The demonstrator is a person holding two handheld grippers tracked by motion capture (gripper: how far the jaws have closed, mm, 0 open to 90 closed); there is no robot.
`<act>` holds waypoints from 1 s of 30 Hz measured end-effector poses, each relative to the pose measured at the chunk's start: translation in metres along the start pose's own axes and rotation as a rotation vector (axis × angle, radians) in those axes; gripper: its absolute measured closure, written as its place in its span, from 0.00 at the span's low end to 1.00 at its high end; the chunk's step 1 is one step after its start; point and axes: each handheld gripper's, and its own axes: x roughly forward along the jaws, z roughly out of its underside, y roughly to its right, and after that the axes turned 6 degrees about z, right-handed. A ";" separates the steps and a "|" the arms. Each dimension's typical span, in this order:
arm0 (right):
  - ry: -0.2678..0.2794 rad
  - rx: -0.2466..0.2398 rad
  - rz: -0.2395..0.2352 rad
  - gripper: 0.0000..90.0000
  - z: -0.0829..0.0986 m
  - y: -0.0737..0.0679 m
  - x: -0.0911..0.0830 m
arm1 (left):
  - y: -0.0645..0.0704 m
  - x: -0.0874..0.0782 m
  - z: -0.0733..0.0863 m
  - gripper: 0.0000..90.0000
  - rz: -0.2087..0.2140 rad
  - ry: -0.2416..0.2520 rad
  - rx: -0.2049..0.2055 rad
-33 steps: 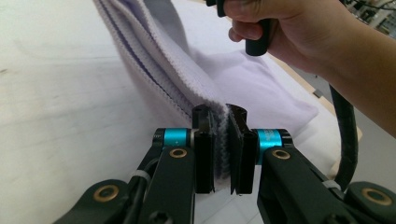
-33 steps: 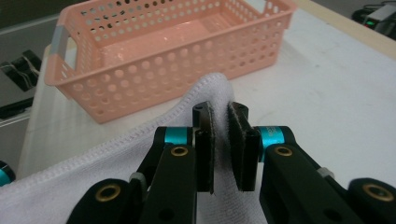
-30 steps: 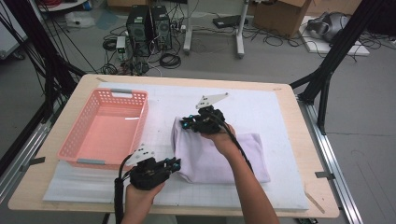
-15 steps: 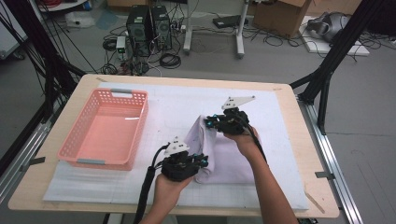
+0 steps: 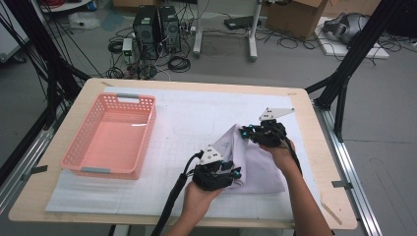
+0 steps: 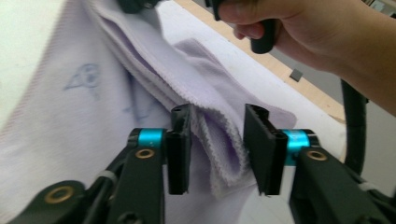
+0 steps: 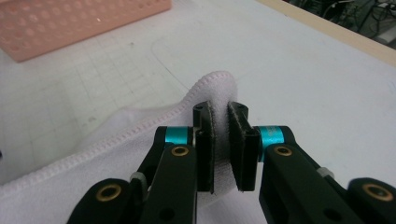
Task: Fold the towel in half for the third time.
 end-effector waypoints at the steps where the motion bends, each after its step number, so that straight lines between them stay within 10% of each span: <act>1: -0.001 0.002 0.005 0.91 0.003 0.002 -0.001 | -0.002 -0.001 0.000 0.64 -0.001 0.001 0.006; 16: -0.082 0.012 0.111 0.90 0.036 0.026 -0.020 | -0.030 -0.043 0.018 0.49 -0.054 0.072 0.040; 25: -0.067 0.204 0.219 0.59 0.059 0.028 -0.049 | -0.049 -0.069 0.034 0.48 -0.085 0.088 0.037; 30: -0.021 0.209 0.281 0.57 0.063 0.010 -0.081 | -0.055 -0.079 0.039 0.47 -0.079 0.110 0.034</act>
